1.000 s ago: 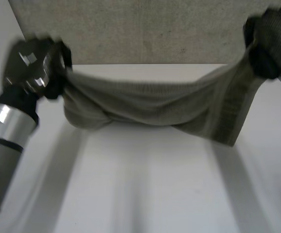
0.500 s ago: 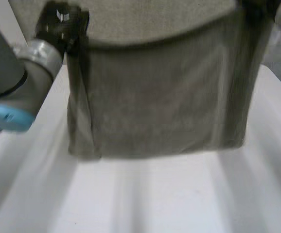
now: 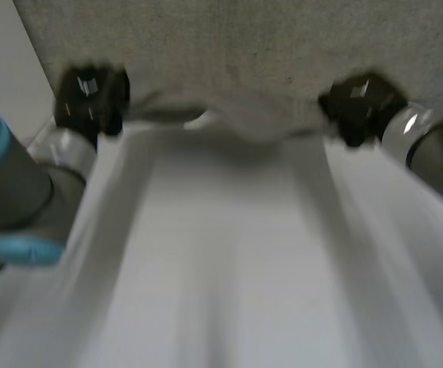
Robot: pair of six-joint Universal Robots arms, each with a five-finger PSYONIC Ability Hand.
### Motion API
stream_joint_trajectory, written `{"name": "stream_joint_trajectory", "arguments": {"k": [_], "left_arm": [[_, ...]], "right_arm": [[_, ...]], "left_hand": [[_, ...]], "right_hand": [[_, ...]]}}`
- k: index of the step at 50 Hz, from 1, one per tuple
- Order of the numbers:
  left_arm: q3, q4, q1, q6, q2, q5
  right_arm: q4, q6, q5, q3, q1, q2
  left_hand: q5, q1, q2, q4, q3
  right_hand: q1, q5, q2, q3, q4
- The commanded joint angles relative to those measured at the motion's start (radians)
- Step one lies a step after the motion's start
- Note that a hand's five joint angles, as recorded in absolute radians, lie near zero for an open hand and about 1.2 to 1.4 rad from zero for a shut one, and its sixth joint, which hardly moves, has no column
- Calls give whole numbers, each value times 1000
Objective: Fold the towel.
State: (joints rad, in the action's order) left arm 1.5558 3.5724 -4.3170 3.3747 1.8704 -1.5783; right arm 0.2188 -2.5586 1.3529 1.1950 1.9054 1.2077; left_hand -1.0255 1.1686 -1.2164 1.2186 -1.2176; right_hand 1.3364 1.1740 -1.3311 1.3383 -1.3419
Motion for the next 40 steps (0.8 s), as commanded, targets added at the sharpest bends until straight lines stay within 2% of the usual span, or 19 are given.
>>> {"name": "stream_joint_trajectory", "arguments": {"k": [1, 3, 8, 9, 10, 12, 13, 15, 17, 22, 27, 34, 36, 40], "left_arm": [[278, 40, -1, 23, 97, 20], [330, 33, -1, 37, 120, 17], [389, 25, -1, 57, 98, 18], [406, 14, 2, 58, 61, 18], [406, 14, 2, 58, 61, 18], [434, -18, 2, 54, -38, 23], [434, -18, 2, 54, -39, 23], [437, -40, 3, 54, -117, 27], [432, -41, 5, 52, -154, 27], [402, -32, -3, 51, -232, 29], [324, -32, -15, 45, -220, 23], [231, -30, 19, 38, -60, 23], [169, -30, 74, 38, 30, 29], [84, -32, 91, 45, 122, 44]], "right_arm": [[-221, 47, -28, 369, 0, -10], [-280, 86, -20, 464, 0, -10], [-305, 103, -5, 534, -8, 24], [-305, 103, -5, 534, -8, 24], [-305, 103, 2, 544, -23, 42], [-308, 101, 8, 557, -49, 62], [-311, 98, 12, 569, -78, 76], [-317, 97, 11, 583, -106, 88], [-331, 95, 11, 597, -131, 96], [-406, 104, 12, 627, -177, 98], [-417, 97, 11, 635, -171, 87], [-421, 97, 11, 652, -161, 70], [-421, 100, 11, 653, -161, 67], [-423, 103, 11, 653, -155, 53]], "left_hand": [[-196, 228, -180, 178, -179], [-196, 228, -180, 178, -179], [-132, 163, -116, 113, -115], [-1, 33, 15, -17, 16], [0, 31, 16, -19, 18], [426, -395, 443, -445, 444], [429, -397, 445, -447, 446], [788, -757, 805, -807, 806], [851, -819, 867, -869, 868], [887, -855, 903, -905, 904], [884, -852, 900, -902, 901], [881, -849, 897, -899, 898], [881, -849, 897, -899, 898], [893, -861, 909, -911, 910]], "right_hand": [[60, 48, -65, 58, -54], [60, 48, -65, 58, -54], [60, 48, -65, 58, -54], [60, 48, -65, 58, -54], [60, 48, -65, 58, -54], [60, 48, -65, 58, -54], [60, 48, -65, 58, -54], [60, 48, -65, 58, -54], [60, 48, -65, 58, -54], [60, 48, -65, 58, -54], [60, 48, -65, 58, -54], [60, 48, -65, 58, -54], [60, 48, -65, 58, -54], [60, 48, -65, 58, -54]]}}
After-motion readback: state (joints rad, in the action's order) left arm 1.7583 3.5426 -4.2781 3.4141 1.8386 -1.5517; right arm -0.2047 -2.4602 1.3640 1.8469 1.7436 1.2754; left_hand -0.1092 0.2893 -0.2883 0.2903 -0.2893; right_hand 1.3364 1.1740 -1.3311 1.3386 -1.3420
